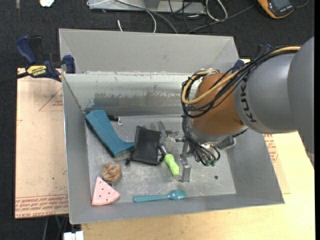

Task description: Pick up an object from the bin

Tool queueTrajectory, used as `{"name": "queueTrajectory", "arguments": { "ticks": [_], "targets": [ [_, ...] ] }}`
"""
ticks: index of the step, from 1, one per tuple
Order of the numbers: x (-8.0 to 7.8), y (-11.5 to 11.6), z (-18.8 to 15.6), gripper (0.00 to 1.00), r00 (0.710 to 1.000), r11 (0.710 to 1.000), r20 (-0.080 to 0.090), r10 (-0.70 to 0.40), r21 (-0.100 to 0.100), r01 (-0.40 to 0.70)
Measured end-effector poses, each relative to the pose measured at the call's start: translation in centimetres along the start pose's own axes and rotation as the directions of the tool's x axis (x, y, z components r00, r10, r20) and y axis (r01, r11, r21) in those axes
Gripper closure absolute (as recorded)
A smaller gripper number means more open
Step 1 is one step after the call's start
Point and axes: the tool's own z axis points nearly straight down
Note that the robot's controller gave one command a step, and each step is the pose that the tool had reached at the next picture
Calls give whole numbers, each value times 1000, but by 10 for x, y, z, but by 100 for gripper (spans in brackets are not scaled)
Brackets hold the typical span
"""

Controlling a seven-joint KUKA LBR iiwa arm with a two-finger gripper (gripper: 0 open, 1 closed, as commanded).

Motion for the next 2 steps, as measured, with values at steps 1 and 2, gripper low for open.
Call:
{"name": "queueTrajectory", "arguments": {
  "ticks": [1, 2],
  "targets": [
    [-36, 76, 1, 0, 984, 984, 0, -181, -3, 181],
    [-30, 78, 15, 0, 1000, 1000, -1, 20, -4, -20]
  ]
}}
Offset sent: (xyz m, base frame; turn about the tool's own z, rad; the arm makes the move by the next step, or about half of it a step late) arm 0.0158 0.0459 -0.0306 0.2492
